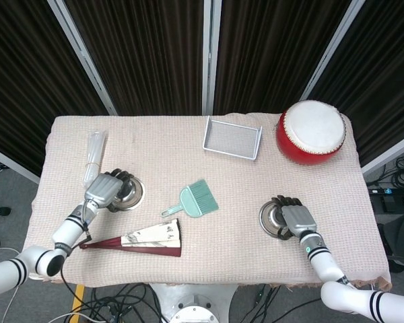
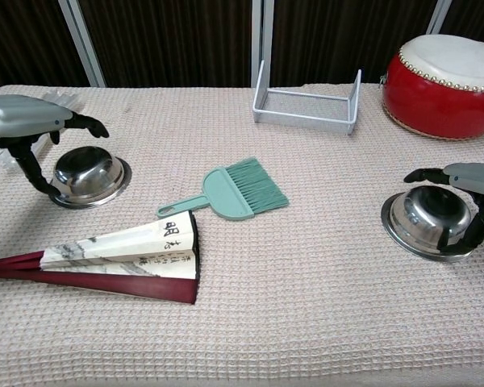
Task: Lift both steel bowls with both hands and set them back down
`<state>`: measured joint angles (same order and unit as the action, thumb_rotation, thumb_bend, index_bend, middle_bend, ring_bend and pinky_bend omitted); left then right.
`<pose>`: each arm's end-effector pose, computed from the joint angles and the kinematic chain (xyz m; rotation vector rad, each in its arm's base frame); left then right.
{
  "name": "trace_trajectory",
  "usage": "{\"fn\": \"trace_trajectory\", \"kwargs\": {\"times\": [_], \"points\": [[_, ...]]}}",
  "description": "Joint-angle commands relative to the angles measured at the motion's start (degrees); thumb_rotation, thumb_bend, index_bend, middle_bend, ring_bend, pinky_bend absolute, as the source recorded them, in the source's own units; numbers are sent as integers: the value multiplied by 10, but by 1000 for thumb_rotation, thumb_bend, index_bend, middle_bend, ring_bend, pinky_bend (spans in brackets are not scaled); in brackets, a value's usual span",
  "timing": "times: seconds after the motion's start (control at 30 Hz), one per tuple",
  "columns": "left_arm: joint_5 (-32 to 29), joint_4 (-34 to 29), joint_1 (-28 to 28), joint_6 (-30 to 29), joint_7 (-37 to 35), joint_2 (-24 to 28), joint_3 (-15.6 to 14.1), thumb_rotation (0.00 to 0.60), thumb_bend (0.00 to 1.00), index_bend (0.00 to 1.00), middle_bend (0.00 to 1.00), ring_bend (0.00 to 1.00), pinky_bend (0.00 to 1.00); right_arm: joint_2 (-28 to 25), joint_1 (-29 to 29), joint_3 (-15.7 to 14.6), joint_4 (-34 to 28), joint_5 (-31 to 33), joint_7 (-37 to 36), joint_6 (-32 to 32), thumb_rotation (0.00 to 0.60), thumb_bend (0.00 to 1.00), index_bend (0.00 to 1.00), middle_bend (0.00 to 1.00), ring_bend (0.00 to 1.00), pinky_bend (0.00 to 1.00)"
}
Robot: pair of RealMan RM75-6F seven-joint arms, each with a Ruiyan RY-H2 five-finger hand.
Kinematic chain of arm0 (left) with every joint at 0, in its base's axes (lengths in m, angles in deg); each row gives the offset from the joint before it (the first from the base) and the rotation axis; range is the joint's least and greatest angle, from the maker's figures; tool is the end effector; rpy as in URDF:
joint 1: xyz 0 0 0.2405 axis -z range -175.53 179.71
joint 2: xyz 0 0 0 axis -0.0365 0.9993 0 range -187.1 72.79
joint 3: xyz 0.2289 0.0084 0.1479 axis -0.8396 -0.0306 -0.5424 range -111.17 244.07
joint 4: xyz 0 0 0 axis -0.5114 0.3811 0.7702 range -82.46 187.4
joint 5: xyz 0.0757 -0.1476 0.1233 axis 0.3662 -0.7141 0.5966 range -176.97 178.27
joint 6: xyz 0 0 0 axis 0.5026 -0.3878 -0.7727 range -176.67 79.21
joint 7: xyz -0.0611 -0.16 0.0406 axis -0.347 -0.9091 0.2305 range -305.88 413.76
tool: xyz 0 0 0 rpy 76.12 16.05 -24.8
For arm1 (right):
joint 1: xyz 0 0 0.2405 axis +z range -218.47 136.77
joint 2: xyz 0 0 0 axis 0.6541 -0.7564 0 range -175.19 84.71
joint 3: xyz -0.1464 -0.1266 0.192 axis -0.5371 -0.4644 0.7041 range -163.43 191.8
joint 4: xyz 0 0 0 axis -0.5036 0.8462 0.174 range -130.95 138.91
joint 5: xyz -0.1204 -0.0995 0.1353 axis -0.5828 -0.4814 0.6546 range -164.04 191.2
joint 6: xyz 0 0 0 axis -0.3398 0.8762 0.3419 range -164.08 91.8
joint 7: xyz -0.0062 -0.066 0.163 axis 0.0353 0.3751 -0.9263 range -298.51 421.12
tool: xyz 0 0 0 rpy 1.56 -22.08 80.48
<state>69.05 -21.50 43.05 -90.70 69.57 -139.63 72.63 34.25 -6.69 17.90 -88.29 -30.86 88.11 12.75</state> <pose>-0.2413 0.3981 -0.0024 -1.9811 -0.8716 -0.5756 -0.2727 -0.3225 -0.0086 1.7533 -1.2900 0.4679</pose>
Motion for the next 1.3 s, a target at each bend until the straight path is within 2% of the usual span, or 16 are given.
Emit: {"fn": "trace_trajectory", "kwargs": {"times": [0.03, 0.3, 0.43, 0.53, 0.63, 0.77, 0.93, 1.13, 1.23, 1.3], "points": [[-4, 10, 9, 9, 5, -8, -2, 600, 0, 152, 130, 108, 298, -1, 4, -4, 1, 0, -2, -4, 600, 87, 0, 0, 0, 0], [-14, 44, 23, 29, -1, -25, -7, 600, 0, 183, 141, 113, 297, -3, 18, -10, 3, 14, -3, -11, 600, 100, 0, 0, 0, 0], [-14, 53, 25, 28, -6, -29, -9, 600, 18, 269, 230, 199, 364, 0, 22, -11, 5, 13, -4, -5, 600, 118, 0, 7, 0, 0], [-10, 59, 24, 24, -13, -33, -12, 600, 41, 338, 291, 260, 417, 2, 24, -13, 4, 11, -6, -2, 600, 139, 0, 50, 0, 29], [-7, 63, 22, 24, -22, -37, -16, 600, 53, 355, 313, 281, 438, 1, 28, -16, 3, 15, -5, -2, 600, 150, 10, 86, 4, 73], [1, 70, 15, 7, -36, -46, -17, 600, 83, 380, 356, 318, 471, 1, 27, -19, 2, 14, -6, 7, 600, 185, 105, 169, 87, 153], [23, 63, 3, -39, -69, -46, -7, 600, 93, 412, 412, 380, 529, -5, 18, -14, -1, -3, -31, 18, 600, 203, 185, 242, 161, 227], [55, 35, -20, -122, -133, -32, 16, 600, 94, 416, 448, 414, 557, -21, -9, 3, -13, -62, -95, 56, 600, 221, 256, 297, 216, 295], [77, 19, -41, -201, -190, -36, 39, 600, 94, 416, 457, 416, 557, -33, -31, 23, -23, -112, -167, 85, 600, 223, 261, 297, 220, 310], [88, 6, -54, -245, -237, -40, 53, 600, 94, 415, 461, 419, 557, -38, -51, 39, -26, -158, -240, 110, 600, 228, 263, 296, 220, 316]]}}
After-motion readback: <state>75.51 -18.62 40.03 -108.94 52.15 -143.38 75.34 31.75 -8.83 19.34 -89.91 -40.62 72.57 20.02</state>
